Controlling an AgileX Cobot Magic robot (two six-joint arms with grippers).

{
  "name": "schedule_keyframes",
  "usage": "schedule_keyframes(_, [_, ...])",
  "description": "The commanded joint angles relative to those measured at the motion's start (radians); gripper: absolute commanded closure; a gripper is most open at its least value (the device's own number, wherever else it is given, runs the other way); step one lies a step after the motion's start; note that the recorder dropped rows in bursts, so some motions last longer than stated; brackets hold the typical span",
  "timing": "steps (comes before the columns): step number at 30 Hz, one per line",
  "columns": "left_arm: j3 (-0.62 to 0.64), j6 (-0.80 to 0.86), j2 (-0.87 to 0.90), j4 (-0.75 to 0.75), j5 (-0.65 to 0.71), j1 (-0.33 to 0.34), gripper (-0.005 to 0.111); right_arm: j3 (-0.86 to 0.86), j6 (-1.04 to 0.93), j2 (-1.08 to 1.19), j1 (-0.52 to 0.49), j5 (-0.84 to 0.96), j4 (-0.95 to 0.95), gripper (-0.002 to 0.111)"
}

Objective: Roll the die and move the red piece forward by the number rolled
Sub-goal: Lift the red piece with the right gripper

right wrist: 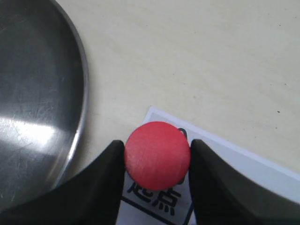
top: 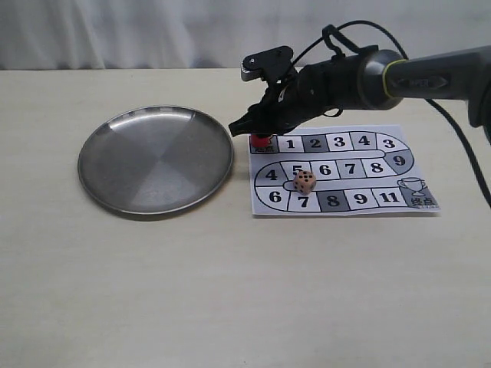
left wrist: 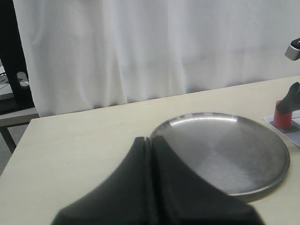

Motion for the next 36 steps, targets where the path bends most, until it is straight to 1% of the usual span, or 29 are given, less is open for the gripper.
schedule_keyframes(1, [0.002,-0.001,-0.001,0.000,-0.009,-0.002,0.107,-0.006,-0.007,-0.001,-0.004,0.023,-0.007,0.104])
schedule_keyframes(10, [0.002,-0.001,-0.001,0.000,-0.009,-0.002,0.107,-0.006,-0.007,-0.111,-0.013,0.054,-0.007,0.104])
schedule_keyframes(18, [0.002,-0.001,-0.001,0.000,-0.009,-0.002,0.107,-0.006,-0.004,-0.211,-0.094,0.159,-0.005,0.104])
schedule_keyframes(22, [0.002,-0.001,-0.001,0.000,-0.009,-0.002,0.107,0.005,-0.004,-0.194,-0.109,0.182,-0.005,0.104])
schedule_keyframes(28, [0.002,-0.001,-0.001,0.000,-0.009,-0.002,0.107,0.057,-0.004,-0.108,-0.103,0.095,-0.003,0.104])
schedule_keyframes(30, [0.002,-0.001,-0.001,0.000,-0.009,-0.002,0.107,0.064,-0.004,-0.075,-0.103,0.071,0.026,0.104])
schedule_keyframes(36, [0.002,-0.001,-0.001,0.000,-0.009,-0.002,0.107,0.064,-0.007,-0.017,-0.096,0.071,0.047,0.104])
